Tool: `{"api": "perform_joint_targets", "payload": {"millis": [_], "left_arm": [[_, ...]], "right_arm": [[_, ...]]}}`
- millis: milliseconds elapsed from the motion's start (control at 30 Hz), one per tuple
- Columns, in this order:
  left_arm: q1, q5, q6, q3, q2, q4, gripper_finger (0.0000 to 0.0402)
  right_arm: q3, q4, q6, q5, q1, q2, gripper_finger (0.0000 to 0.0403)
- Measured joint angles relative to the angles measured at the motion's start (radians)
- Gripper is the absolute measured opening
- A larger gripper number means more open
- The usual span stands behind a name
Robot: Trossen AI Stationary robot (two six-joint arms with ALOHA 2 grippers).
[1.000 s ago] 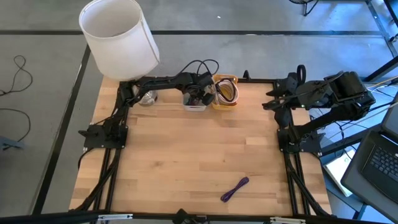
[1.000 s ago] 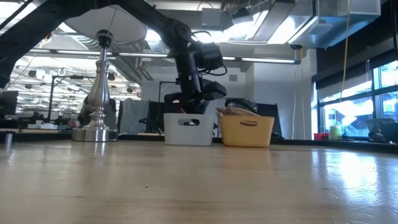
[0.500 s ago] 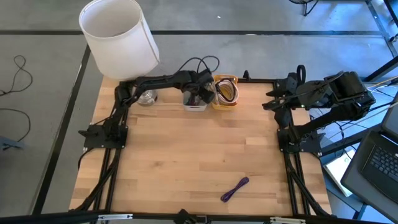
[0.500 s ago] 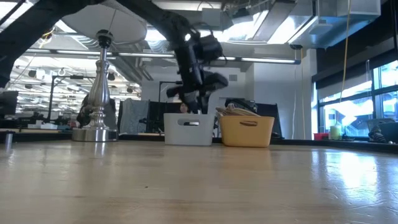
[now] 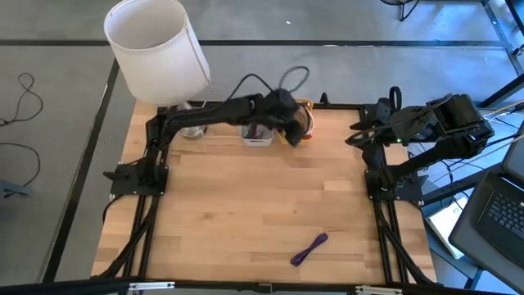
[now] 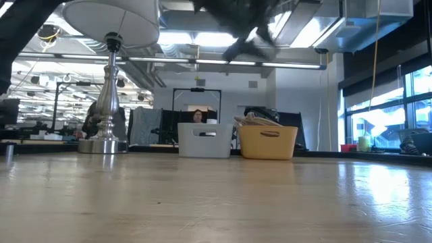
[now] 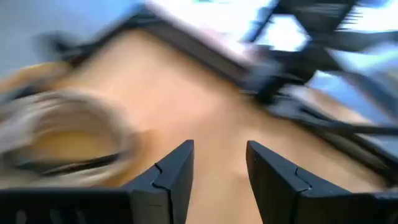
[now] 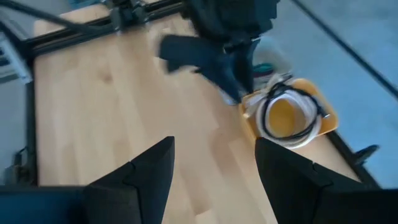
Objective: Pick & Place USB Port
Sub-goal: Put the purple USB cable into the gray bin
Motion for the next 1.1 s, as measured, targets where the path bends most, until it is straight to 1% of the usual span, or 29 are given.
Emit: {"api": "perform_joint_targets", "payload": {"millis": [133,200,267,333,433,533,633,733,833,1000,1100], "left_arm": [[-0.112,0.113,0.075,0.053,-0.012,0.058,0.0135],[-0.171,0.132,0.119,0.067,-0.031,0.100,0.0131],[-0.223,0.148,0.163,0.069,-0.055,0.108,0.0128],[-0.266,0.145,0.187,0.071,-0.085,0.121,0.0125],[-0.319,0.144,0.227,0.070,-0.133,0.145,0.0119],[-0.366,0.128,0.284,0.070,-0.180,0.171,0.0114],[-0.411,0.043,0.363,0.070,-0.223,0.180,0.0109],[-0.440,-0.056,0.436,0.070,-0.258,0.177,0.0104],[-0.453,-0.127,0.489,0.070,-0.281,0.174,0.0102],[-0.466,-0.211,0.535,0.070,-0.309,0.174,0.0104],[-0.465,-0.246,0.556,0.070,-0.315,0.178,0.0102]], "right_arm": [[0.000,-0.055,0.001,-0.117,0.000,0.000,0.0225],[-0.007,-0.060,0.005,-0.198,0.000,0.000,0.0225],[-0.027,-0.058,0.014,-0.299,0.006,-0.003,0.0225],[-0.055,-0.057,0.045,-0.374,0.022,-0.003,0.0225],[-0.143,-0.036,0.080,-0.440,0.059,-0.005,0.0225],[-0.282,0.059,0.105,-0.507,0.106,-0.004,0.0225],[-0.450,0.223,0.106,-0.596,0.149,-0.004,0.0225],[-0.622,0.403,0.108,-0.653,0.181,-0.003,0.0225],[-0.773,0.574,0.111,-0.691,0.203,-0.003,0.0225],[-0.975,0.812,0.123,-0.744,0.235,0.005,0.0225],[-1.060,0.937,0.098,-0.753,0.255,0.036,0.0225]]}}
